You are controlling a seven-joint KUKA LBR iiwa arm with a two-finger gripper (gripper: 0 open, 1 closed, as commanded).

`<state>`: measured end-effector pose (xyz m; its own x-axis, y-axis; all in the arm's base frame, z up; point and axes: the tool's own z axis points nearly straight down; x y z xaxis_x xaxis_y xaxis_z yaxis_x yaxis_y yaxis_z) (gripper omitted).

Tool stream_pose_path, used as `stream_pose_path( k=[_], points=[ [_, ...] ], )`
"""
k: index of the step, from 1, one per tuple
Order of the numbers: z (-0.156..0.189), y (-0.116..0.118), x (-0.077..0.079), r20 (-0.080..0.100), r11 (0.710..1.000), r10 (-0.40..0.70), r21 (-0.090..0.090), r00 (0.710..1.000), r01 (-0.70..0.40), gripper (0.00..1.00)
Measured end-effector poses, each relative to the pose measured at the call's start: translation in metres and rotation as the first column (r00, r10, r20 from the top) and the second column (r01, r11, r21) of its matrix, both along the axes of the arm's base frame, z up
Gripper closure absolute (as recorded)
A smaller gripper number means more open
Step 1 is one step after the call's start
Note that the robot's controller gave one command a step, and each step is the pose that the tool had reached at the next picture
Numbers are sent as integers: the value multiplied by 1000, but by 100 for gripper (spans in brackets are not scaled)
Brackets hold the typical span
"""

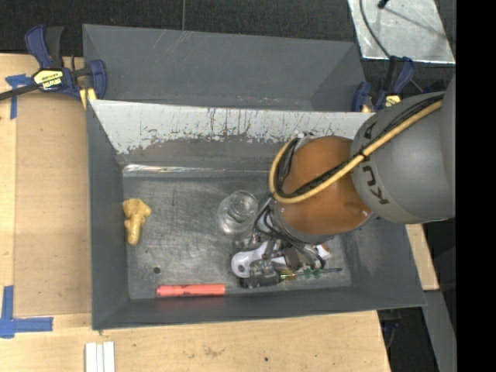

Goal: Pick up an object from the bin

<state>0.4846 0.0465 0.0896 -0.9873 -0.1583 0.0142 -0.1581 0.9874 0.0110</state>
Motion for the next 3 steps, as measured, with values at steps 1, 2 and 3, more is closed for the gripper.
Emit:
stream_pose_path(
  k=[1,2,3],
  points=[
    [12,-1,3,26,1000,0,-3,1000,0,100],
    [26,-3,1,18,1000,-1,-7,1000,1,100],
    [44,-3,0,10,1000,-1,-9,1000,1,100]
  ],
)
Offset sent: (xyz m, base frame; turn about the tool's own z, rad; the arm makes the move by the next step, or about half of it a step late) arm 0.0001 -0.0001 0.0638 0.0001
